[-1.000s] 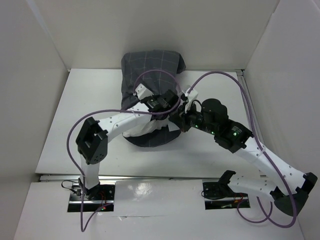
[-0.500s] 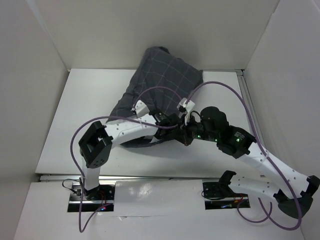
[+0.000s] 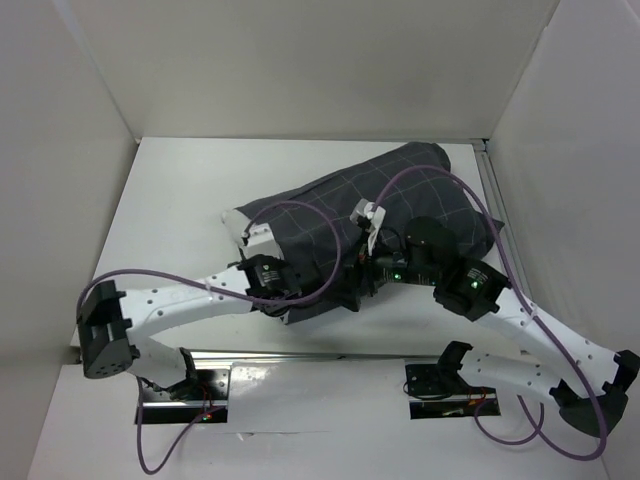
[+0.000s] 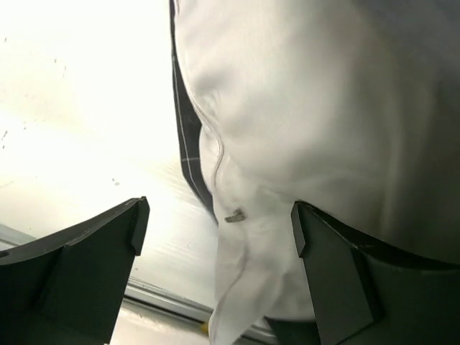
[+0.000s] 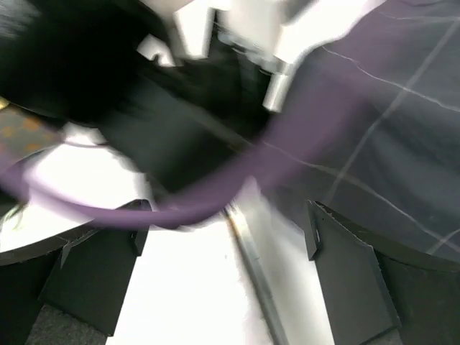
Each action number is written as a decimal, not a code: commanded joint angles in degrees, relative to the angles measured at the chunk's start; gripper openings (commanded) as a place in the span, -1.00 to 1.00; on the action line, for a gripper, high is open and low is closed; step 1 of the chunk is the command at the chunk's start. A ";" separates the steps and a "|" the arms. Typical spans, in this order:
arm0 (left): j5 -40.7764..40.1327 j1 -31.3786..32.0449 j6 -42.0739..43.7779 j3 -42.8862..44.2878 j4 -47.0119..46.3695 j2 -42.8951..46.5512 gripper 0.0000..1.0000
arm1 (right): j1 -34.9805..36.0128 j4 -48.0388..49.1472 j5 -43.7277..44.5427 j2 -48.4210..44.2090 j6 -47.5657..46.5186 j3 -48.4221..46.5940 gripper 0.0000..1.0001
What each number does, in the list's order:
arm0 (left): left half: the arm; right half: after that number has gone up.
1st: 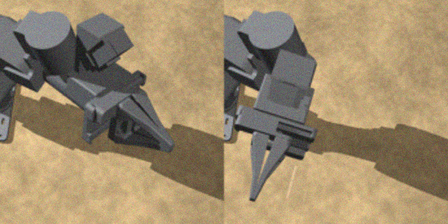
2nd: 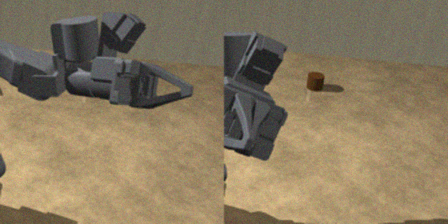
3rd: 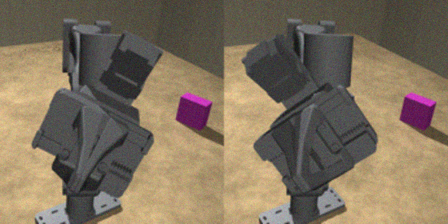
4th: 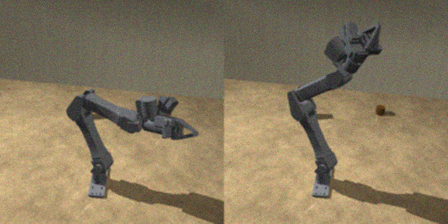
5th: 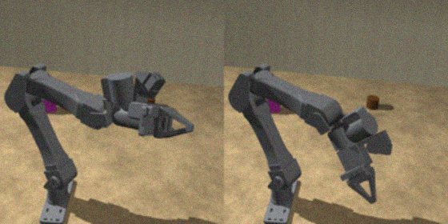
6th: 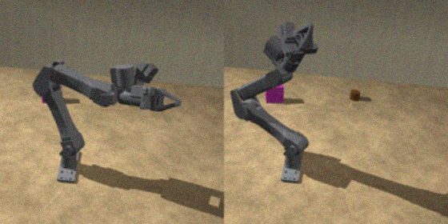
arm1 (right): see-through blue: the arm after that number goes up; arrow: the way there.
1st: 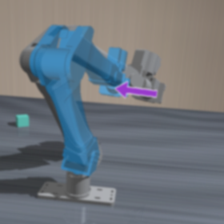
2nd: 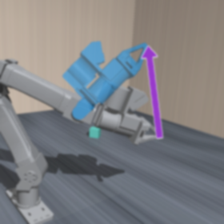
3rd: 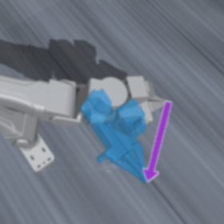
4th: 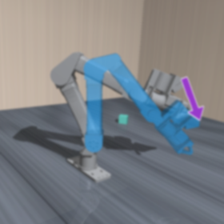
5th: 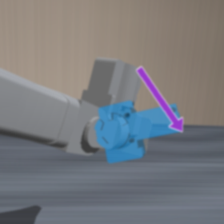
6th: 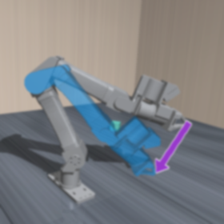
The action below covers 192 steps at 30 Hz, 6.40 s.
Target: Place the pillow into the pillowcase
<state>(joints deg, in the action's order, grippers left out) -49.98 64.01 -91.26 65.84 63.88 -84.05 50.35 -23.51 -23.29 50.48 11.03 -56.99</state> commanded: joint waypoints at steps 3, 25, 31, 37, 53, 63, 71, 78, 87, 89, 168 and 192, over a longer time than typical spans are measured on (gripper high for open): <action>1.81 -7.21 11.45 4.29 1.24 5.99 1.00 | -0.51 6.98 6.84 -2.75 -1.80 0.73 1.00; 65.18 -63.39 44.07 -29.80 -51.47 17.17 0.01 | 8.70 2.59 23.19 31.26 -17.08 -24.73 1.00; 63.60 -63.04 44.59 -31.65 -57.45 16.55 0.30 | 14.52 0.13 33.21 43.81 -23.33 -33.44 0.96; 63.34 -61.90 44.07 -32.89 -63.78 14.19 0.38 | 15.75 -2.14 29.71 51.19 -24.39 -39.85 0.93; 66.76 -60.06 45.12 -34.20 -72.65 3.46 0.30 | 16.89 -10.76 61.93 67.46 -17.62 -43.12 0.91; 66.76 -53.02 45.12 -25.78 -77.32 -9.80 -0.19 | 17.94 1.35 80.77 63.35 -20.59 -39.25 -1.00; 65.03 -49.77 46.26 -19.25 -73.81 -5.71 -1.00 | 17.94 4.70 68.93 53.94 -20.09 -34.08 -1.00; 50.51 -49.24 48.72 -17.60 -57.66 20.40 -1.00 | 16.01 4.70 62.67 58.67 -9.55 -30.37 -1.00; 46.55 -44.41 46.62 -15.48 -44.91 35.52 -1.00 | 4.16 -12.05 75.41 73.53 23.57 -41.07 -1.00; 46.55 -43.71 45.13 -15.48 -40.69 37.98 -1.00 | -1.29 -15.68 75.41 74.93 28.50 -42.85 -1.00; 41.10 -48.28 44.33 -14.08 -42.09 34.48 -1.00 | 8.72 -6.99 51.19 37.85 -11.31 -32.04 1.00; 34.42 -49.42 56.01 32.64 -34.90 17.10 -1.00 | -1.72 30.58 94.23 27.05 -45.94 -29.56 0.05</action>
<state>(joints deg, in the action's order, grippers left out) -10.28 16.12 -40.66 85.27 32.18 -64.95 53.43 -5.10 64.47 82.96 -22.48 -85.41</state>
